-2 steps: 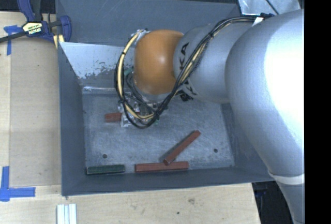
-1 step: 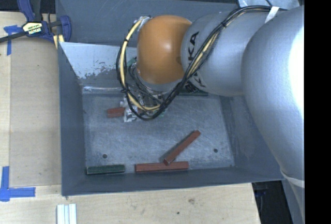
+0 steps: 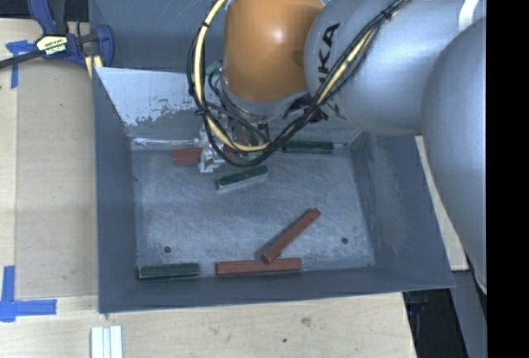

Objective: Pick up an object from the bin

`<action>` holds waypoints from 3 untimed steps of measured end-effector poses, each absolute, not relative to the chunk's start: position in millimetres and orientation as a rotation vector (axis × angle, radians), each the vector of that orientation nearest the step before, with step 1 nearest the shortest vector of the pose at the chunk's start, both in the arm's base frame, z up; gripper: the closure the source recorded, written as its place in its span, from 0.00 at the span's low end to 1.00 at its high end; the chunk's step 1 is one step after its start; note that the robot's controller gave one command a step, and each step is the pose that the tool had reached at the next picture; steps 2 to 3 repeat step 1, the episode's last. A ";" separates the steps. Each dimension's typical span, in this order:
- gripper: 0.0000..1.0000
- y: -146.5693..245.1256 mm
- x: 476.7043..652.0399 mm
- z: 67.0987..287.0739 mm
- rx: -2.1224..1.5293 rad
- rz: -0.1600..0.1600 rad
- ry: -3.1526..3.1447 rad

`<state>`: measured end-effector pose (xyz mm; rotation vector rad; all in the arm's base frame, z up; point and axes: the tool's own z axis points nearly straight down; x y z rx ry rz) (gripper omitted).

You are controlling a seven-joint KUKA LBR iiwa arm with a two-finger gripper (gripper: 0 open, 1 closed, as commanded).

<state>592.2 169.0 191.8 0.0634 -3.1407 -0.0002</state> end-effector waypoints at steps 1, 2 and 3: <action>1.00 162.8 587.7 259.2 0.108 0.000 -3.140; 1.00 162.8 587.7 259.2 0.108 0.000 -3.140; 1.00 162.8 587.7 259.2 0.108 0.000 -3.140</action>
Offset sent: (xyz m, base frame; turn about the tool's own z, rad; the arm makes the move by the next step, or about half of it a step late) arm 0.0062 -0.0342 0.1228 -0.2096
